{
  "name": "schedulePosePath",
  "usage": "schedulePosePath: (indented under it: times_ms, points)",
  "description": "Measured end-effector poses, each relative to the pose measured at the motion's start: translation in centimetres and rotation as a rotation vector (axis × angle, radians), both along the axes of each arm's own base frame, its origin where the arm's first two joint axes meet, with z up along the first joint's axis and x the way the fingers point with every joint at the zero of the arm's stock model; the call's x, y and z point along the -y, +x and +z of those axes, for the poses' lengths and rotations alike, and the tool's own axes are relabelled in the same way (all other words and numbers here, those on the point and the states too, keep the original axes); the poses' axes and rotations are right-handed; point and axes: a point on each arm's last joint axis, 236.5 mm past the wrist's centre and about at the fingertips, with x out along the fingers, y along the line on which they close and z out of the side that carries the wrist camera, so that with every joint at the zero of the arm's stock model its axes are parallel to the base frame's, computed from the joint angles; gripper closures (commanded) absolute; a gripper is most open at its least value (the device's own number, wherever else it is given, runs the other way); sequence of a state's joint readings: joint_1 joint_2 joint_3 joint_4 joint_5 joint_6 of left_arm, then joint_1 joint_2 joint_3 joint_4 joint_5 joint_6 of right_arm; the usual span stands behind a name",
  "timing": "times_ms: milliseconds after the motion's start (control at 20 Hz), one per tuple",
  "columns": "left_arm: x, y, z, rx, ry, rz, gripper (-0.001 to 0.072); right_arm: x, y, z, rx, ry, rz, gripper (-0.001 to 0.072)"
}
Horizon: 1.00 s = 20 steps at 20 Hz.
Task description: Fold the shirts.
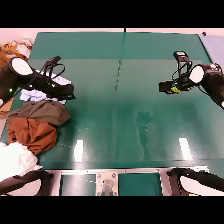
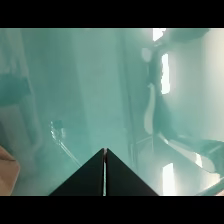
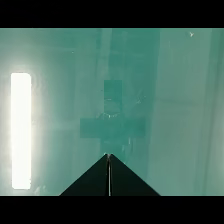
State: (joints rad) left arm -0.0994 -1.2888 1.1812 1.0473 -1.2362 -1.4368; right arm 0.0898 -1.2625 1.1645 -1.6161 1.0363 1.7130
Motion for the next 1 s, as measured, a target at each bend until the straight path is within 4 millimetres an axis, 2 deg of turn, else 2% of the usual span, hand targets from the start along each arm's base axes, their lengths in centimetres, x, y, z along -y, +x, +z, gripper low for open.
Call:
schedulePosePath:
  times_ms: [300, 700, 750, 800, 900, 1000]
  points:
    - [-0.1, 0.8, -0.4, 0.043, -0.001, 0.039, 0.069, 0.0, 0.0, 0.0, 0.0, 0.0, 0.0, 0.0697]
    - [-0.3, 2.8, 0.1, 0.12, -0.008, 0.086, 0.0689, 0.0, 0.0, 0.0, 0.0, 0.0, 0.0, 0.0697]
    - [-0.5, 3.0, 0.0, 0.127, -0.001, 0.088, 0.0519, 0.0, 0.0, 0.0, 0.0, 0.0, 0.0, 0.0697]
    - [-0.8, 3.2, -0.1, 0.138, 0.017, 0.088, -0.0013, 0.0, 0.0, 0.0, 0.0, 0.0, 0.0, 0.0697]
    - [-2.3, 3.8, -0.6, 0.166, 0.088, 0.096, -0.0013, 0.0, 0.0, 0.0, 0.0, 0.0, 0.0, 0.0697]
    - [-5.0, 4.8, -1.1, 0.208, 0.204, 0.119, -0.0013, 0.0, 0.1, 0.0, 0.003, 0.001, 0.0, 0.0697]
